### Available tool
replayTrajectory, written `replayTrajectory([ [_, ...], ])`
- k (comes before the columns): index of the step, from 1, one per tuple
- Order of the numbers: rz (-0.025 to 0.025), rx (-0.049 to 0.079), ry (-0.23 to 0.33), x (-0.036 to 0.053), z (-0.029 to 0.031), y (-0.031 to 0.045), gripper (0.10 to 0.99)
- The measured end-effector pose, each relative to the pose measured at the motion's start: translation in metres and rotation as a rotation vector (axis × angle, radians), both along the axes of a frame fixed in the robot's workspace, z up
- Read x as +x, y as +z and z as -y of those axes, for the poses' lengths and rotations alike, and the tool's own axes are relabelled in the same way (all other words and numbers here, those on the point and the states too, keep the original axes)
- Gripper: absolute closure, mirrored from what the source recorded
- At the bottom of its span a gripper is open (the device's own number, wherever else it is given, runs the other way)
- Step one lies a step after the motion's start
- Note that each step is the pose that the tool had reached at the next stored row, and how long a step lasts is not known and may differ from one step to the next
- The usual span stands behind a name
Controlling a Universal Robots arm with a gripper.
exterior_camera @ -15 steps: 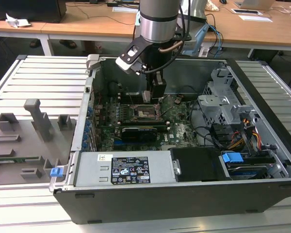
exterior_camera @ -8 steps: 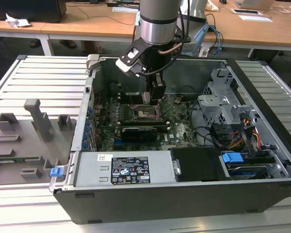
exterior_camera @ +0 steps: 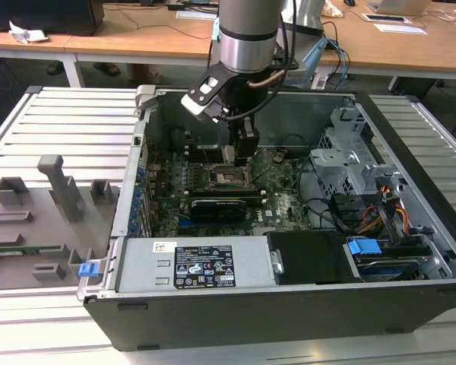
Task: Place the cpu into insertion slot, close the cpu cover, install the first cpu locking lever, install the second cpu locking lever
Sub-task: 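Place the cpu into insertion slot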
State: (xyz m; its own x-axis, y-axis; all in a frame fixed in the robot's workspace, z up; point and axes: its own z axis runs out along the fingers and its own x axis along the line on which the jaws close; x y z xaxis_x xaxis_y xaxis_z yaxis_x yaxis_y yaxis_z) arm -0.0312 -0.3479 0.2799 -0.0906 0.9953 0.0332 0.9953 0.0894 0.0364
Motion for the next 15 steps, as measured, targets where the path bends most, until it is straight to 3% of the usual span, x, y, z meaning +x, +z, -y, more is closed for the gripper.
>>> replayTrajectory([
  [15, -0.001, 0.0, 0.0, 0.0, 0.0, -0.0039, 0.545],
])
